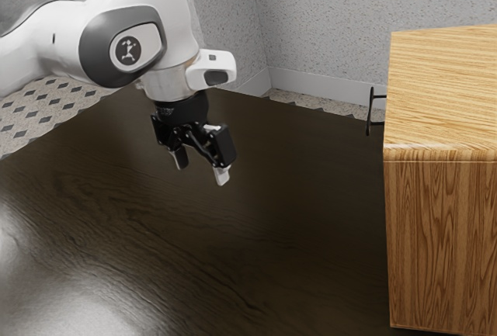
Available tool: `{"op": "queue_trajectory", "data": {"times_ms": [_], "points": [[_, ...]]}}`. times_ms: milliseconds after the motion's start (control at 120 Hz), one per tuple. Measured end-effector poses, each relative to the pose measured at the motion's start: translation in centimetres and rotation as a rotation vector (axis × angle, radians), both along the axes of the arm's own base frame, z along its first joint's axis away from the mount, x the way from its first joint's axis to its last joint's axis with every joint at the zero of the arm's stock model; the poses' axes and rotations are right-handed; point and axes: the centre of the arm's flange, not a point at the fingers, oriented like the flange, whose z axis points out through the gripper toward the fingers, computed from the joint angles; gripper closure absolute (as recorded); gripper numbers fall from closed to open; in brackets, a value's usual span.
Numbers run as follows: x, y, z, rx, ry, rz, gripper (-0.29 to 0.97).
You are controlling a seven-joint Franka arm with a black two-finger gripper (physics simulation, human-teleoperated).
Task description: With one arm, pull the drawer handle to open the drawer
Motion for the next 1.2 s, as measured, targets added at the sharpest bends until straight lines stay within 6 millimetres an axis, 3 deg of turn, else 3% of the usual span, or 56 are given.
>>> {"op": "queue_trajectory", "data": {"times_ms": [8, 50, 83, 175, 233, 275, 325, 358, 392, 633, 717, 783, 1000, 1200], "points": [[0.0, 0.0, 0.0, 0.000, 0.000, 0.000, 0.00], [-1.9, 0.1, 4.9, 0.008, -0.087, 0.001, 0.00], [-2.8, 0.7, 6.8, 0.010, -0.119, 0.010, 0.00], [-4.0, 4.2, 8.4, 0.020, -0.141, 0.082, 0.00], [-4.3, 5.1, 8.9, 0.026, -0.144, 0.103, 0.00], [-4.7, 4.9, 11.0, 0.031, -0.180, 0.104, 0.00], [-6.3, 4.1, 16.0, 0.040, -0.263, 0.097, 0.00], [-7.1, 2.7, 18.3, 0.026, -0.305, 0.080, 0.00], [-7.3, 1.1, 19.3, 0.008, -0.323, 0.061, 0.00], [-1.2, -7.9, 15.6, -0.089, -0.351, 0.042, 0.00], [0.2, -9.5, 14.8, -0.122, -0.376, 0.059, 0.00], [1.0, -8.7, 14.3, -0.165, -0.383, 0.107, 0.00], [3.0, -1.3, 10.9, -0.332, -0.406, 0.344, 0.00], [3.4, -0.4, 10.1, -0.427, -0.445, 0.435, 0.00]]}}
